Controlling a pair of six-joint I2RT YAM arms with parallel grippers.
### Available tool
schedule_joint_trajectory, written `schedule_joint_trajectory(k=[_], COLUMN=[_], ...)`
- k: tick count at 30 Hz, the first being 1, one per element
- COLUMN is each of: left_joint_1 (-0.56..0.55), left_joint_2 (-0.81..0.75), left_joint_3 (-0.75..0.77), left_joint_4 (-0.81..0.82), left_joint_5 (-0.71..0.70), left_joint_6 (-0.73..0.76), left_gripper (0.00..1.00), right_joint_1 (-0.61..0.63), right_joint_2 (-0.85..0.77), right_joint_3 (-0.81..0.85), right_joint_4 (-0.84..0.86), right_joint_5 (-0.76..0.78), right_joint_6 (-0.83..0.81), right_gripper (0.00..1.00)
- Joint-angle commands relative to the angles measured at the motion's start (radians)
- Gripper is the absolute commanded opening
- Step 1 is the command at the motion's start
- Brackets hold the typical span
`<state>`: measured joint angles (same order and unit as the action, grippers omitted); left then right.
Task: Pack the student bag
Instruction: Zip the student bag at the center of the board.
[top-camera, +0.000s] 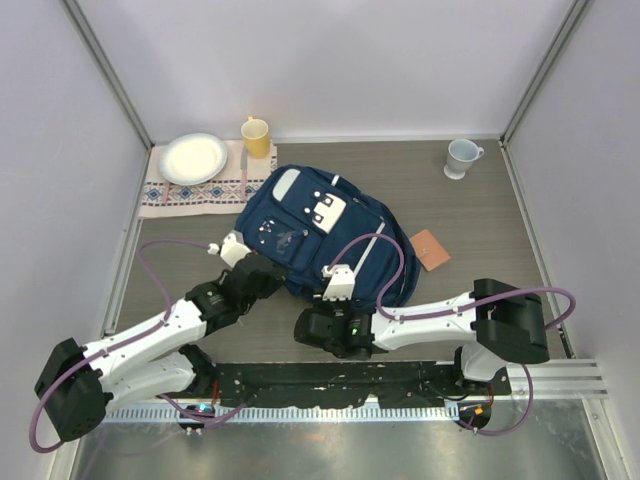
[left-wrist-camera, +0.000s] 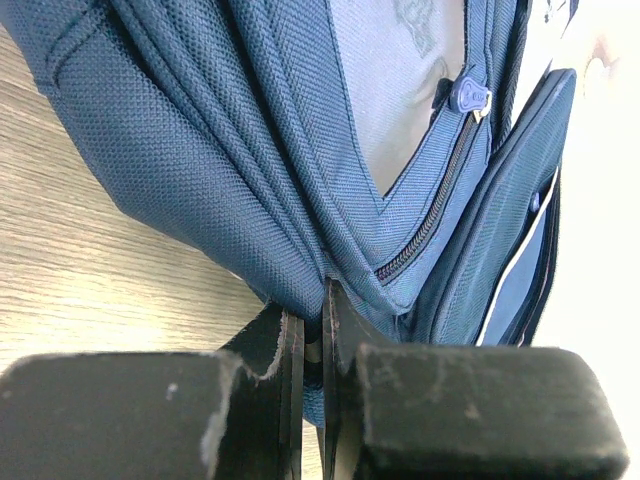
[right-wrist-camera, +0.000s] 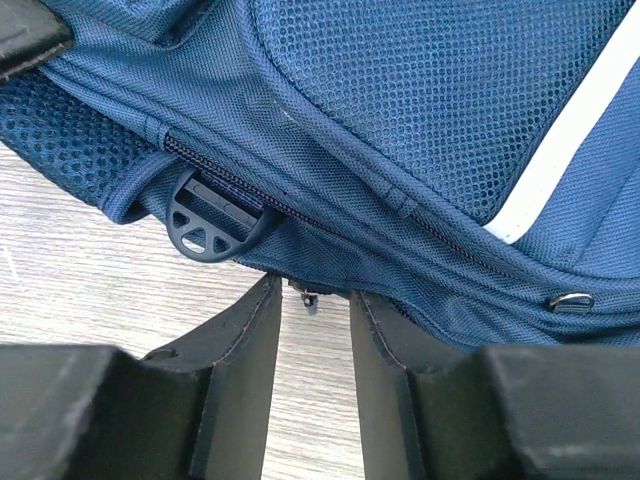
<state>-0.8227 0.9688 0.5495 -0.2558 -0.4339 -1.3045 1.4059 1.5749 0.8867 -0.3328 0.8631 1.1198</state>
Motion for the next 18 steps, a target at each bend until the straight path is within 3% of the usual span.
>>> schedule_joint_trajectory(k=[1,10,15,18], left_joint_1=[-0.01,-0.01,-0.012,-0.01], left_joint_2=[-0.027,-0.033,-0.035,-0.033], left_joint_3=[0.076,0.07,0.066,0.066], left_joint_4=[0.101,0.107,0.11,0.112], left_joint_5=[0.054,0.061,0.061,0.061], left_joint_6=[0.011,0.002,-0.001,-0.001], left_gripper=[0.0,0.0,0.0,0.0], right_joint_1=[-0.018,-0.035,-0.036,-0.036], right_joint_2=[0.039,0.059,0.054,0.06], right_joint_3=[0.05,0.067,0.064,0.063], right_joint_4=[0.037,0.017,0.034,0.043], right_joint_5=[0.076,0.094,0.071,0.044], right_joint_6=[0.017,0.038,0.037,0.038], right_gripper=[0.35,0.21,0.05,0.05])
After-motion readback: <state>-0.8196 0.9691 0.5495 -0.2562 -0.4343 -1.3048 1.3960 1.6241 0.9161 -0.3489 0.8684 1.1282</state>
